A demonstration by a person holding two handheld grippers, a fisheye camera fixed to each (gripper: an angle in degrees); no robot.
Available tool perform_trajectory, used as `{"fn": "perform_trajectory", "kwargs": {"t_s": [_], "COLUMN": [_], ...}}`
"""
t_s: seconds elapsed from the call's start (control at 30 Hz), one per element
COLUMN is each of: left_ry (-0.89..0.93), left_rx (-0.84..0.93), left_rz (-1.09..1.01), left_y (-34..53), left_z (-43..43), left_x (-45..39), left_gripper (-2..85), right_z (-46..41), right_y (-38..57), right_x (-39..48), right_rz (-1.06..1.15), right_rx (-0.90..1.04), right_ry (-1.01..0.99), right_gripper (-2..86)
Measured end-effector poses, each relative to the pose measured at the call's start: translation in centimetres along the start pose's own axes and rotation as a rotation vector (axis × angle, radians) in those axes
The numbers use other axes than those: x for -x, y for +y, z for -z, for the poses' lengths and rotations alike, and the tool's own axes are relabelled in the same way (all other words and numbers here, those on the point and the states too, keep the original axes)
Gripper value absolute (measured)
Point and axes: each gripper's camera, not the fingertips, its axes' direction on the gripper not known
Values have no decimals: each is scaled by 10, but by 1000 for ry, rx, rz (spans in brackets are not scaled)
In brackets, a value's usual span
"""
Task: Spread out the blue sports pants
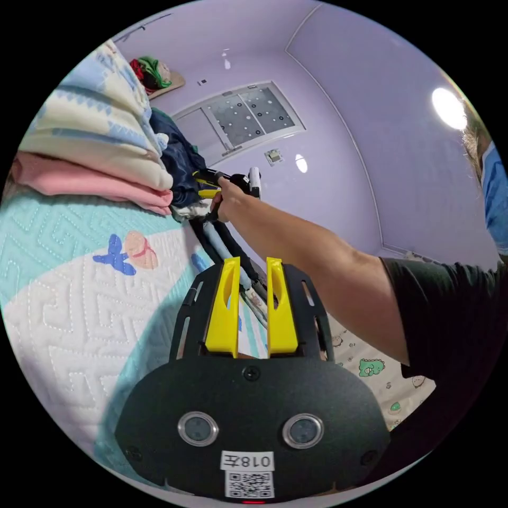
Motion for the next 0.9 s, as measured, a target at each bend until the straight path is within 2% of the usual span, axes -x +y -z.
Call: {"fn": "perform_trajectory", "kwargs": {"t_s": [0.07, 0.3, 0.43, 0.53, 0.6, 0.63, 0.7, 0.77, 0.83, 0.9], "left_ry": [-18, -75, -100, -96, -75, -65, -13, 8, 25, 50], "left_rx": [-14, -32, -63, -123, -99, -70, 30, 182, 373, 534], "left_rz": [0, -141, -289, -294, -302, -307, -321, -375, -453, -505], "left_y": [1, 7, 9, 13, 19, 24, 35, 53, 92, 129], "left_z": [1, -8, -3, 14, 14, 8, -12, -44, -97, -147], "left_x": [-11, -86, -155, -203, -233, -255, -290, -331, -388, -428], "left_gripper": [78, 77, 88, 89, 88, 88, 89, 93, 98, 99], "right_z": [21, 154, 267, 347, 384, 398, 398, 379, 357, 345], "right_y": [12, 90, 192, 304, 382, 434, 502, 592, 657, 716], "right_x": [6, -3, -30, -57, -72, -81, -96, -124, -149, -171], "right_rz": [14, 56, 94, 117, 137, 155, 118, -33, -166, -313], "right_rx": [-84, -386, -501, -605, -654, -641, -471, -268, -172, -221], "right_ry": [2, -192, -198, -157, -116, -92, -33, 21, -3, -64], "right_gripper": [25, 9, 9, 14, 20, 27, 46, 93, 111, 113]}}
